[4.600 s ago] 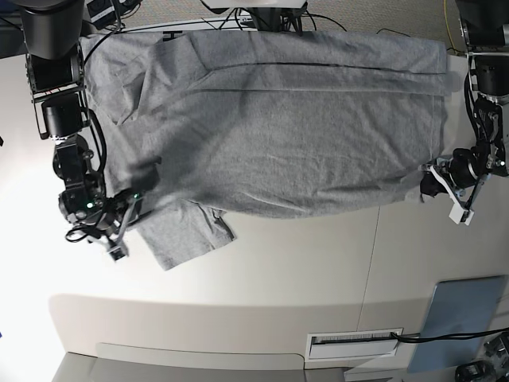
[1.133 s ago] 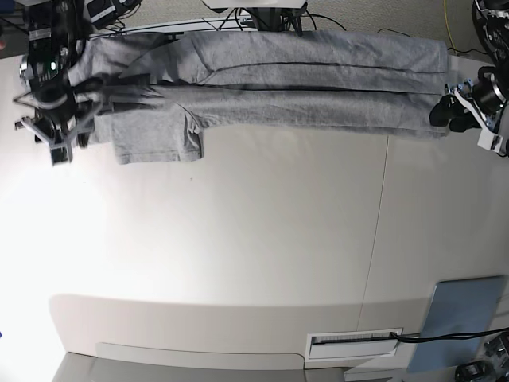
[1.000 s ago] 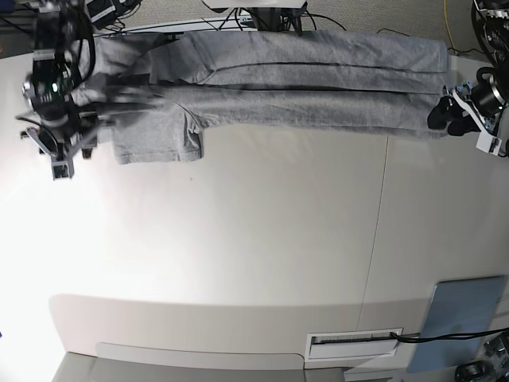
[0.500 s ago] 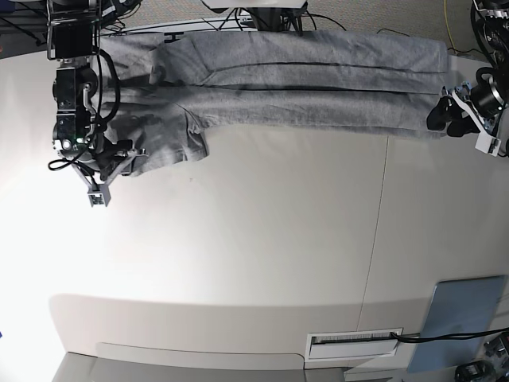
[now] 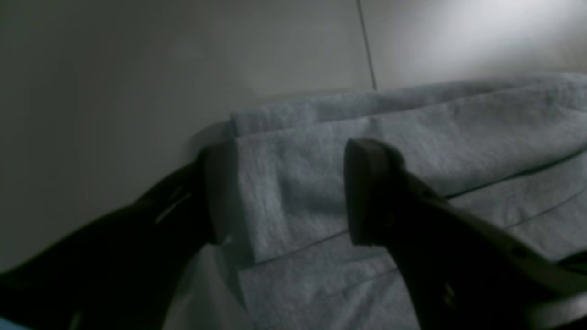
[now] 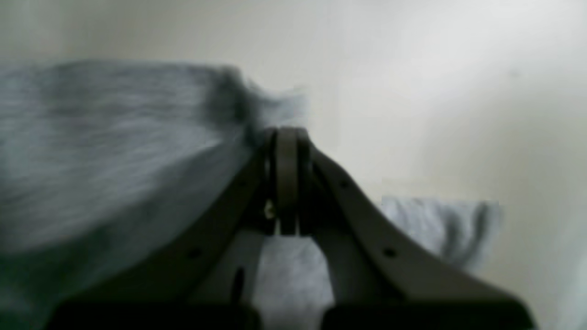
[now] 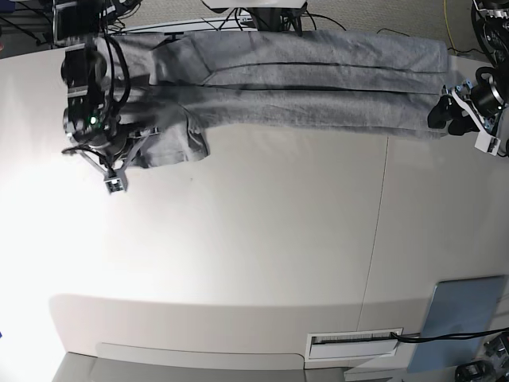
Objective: Fold the T-shirt properly
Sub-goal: 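Grasp the folded sleeve end with the right gripper and tuck it inward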
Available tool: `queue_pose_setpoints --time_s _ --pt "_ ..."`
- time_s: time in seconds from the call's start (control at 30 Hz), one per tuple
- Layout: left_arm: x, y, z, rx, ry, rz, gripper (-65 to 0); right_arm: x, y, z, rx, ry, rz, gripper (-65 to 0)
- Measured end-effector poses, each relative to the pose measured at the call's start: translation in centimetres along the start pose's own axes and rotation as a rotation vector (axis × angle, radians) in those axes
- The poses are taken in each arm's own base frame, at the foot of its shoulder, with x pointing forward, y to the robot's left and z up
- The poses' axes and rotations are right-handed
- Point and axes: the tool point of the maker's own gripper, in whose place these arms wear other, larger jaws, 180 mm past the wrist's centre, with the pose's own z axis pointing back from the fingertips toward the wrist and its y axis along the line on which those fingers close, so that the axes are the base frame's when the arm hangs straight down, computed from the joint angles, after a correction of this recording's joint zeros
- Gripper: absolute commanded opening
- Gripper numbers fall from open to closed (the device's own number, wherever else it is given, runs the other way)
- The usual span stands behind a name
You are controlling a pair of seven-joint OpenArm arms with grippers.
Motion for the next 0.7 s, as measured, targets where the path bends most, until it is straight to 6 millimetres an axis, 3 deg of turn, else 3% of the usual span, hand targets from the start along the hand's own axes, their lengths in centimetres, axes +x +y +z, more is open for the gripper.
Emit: queue_pose_setpoints --time_s 0.1,0.27,0.37,0.4,0.53,0.7 --pt "0.0 0.0 0.0 0.002 0.002 -0.001 -27.6 2.0 0.9 2.9 -0.011 -0.112 0.051 -65.0" --pt "-0.1 0.0 0.0 0.001 0.002 0.000 -27.6 -0.3 3.5 6.2 0.019 -0.112 0.109 -65.0" --pt "-0.1 -0.1 -0.1 -0.001 0.001 0.003 -27.6 0.7 2.6 6.9 -0.055 -0.197 0.167 -65.0" --pt "-0.1 -0.1 -0.1 -0.001 0.001 0.004 -27.6 0.9 2.0 6.8 -0.092 -0.211 0.189 -62.7" --pt "-0.1 -0.1 -0.1 -0.002 0.000 0.004 -27.6 0.7 1.0 4.9 -0.103 -0.193 0.171 -41.1" --pt "-0.1 -0.1 -0.1 -0.002 -0.001 0.004 -27.6 -0.9 -0.9 0.6 -0.100 -0.079 0.094 -39.9"
